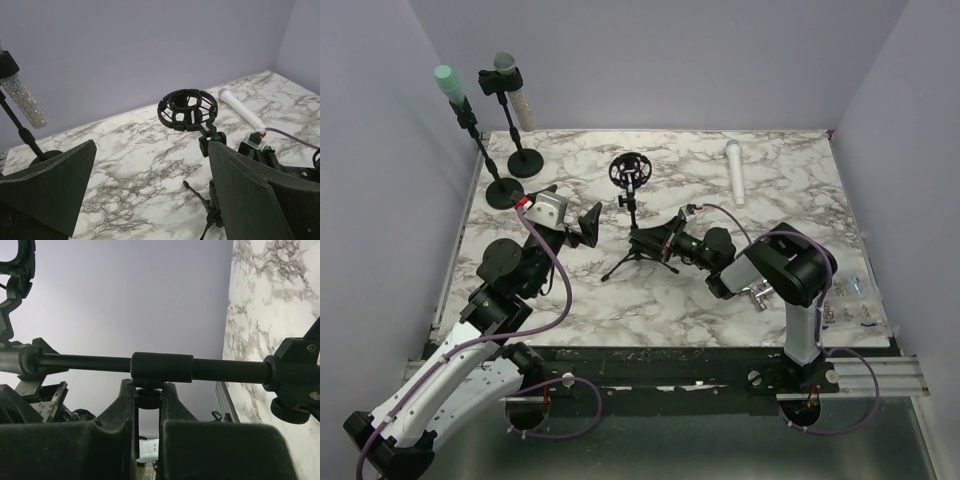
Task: Remove the microphone from the stand
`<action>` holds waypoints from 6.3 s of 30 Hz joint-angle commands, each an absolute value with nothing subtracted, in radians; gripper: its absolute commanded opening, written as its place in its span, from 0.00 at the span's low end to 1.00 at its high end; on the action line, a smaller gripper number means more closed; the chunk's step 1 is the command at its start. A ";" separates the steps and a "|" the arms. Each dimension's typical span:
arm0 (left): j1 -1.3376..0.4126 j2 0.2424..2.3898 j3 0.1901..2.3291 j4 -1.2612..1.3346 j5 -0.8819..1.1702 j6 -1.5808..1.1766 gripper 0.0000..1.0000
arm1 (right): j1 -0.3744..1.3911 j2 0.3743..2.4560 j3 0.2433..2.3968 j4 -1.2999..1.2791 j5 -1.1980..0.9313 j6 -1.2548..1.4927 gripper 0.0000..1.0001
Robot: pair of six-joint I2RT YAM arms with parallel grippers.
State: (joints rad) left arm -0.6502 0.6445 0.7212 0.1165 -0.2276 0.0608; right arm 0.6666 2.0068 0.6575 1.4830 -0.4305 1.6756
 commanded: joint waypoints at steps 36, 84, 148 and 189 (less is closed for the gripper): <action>-0.653 0.652 0.736 0.105 -0.218 0.071 0.97 | 1.137 1.848 1.212 -0.047 1.033 0.266 0.11; -0.656 0.631 0.733 0.105 -0.237 0.072 0.97 | 1.010 1.705 1.000 0.520 0.627 0.234 0.56; -0.657 0.622 0.721 0.116 -0.342 0.088 0.98 | 0.578 1.928 1.353 0.388 0.451 0.180 1.00; 0.068 1.377 0.984 0.273 -0.084 -0.144 0.98 | 0.584 1.285 0.621 0.431 -0.336 0.502 1.00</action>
